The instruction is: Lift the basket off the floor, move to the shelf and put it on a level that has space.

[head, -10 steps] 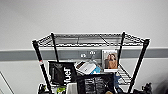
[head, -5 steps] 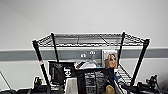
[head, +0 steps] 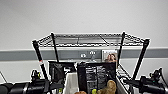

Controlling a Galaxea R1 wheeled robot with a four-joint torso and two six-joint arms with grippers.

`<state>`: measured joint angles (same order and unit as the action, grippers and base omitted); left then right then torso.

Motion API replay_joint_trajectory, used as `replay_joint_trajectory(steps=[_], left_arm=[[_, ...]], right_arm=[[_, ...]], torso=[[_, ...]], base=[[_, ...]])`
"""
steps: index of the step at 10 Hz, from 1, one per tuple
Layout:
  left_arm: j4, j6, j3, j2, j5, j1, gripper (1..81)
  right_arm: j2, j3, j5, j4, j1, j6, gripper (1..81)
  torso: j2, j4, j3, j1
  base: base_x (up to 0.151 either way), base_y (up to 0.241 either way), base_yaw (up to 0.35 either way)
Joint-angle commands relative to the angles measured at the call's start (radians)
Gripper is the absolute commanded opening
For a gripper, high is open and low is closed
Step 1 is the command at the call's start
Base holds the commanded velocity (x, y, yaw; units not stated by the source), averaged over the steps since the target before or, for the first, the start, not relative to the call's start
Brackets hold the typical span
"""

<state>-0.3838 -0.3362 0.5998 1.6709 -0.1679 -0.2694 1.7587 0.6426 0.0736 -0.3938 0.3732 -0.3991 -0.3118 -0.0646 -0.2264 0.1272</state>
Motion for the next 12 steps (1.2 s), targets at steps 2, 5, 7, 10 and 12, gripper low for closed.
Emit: replay_joint_trajectory(steps=[2,5,7,10,12], left_arm=[[-0.004,-0.125,-0.029,-0.046,-0.038,0.259,1.0],[-0.004,-0.21,-0.037,-0.06,-0.091,0.374,1.0],[-0.007,-0.245,-0.043,-0.081,-0.123,0.434,1.0],[-0.069,-0.253,-0.034,-0.083,-0.177,0.543,1.0],[-0.119,-0.253,-0.015,-0.086,-0.213,0.61,1.0]], right_arm=[[-0.061,-0.061,-0.028,-0.008,-0.239,-0.095,1.0],[-0.085,-0.072,-0.06,-0.008,-0.315,-0.156,1.0],[-0.103,-0.083,-0.095,-0.008,-0.378,-0.196,1.0],[-0.109,-0.081,-0.14,-0.003,-0.496,-0.271,1.0],[-0.109,-0.077,-0.169,-0.003,-0.572,-0.322,1.0]], torso=[[0.0,0.0,0.0,0.0],[0.0,0.0,0.0,0.0],[0.0,0.0,0.0,0.0],[0.0,0.0,0.0,0.0],[0.0,0.0,0.0,0.0]], base=[[0.0,0.0,0.0],[0.0,0.0,0.0],[0.0,0.0,0.0],[0.0,0.0,0.0],[0.0,0.0,0.0]])
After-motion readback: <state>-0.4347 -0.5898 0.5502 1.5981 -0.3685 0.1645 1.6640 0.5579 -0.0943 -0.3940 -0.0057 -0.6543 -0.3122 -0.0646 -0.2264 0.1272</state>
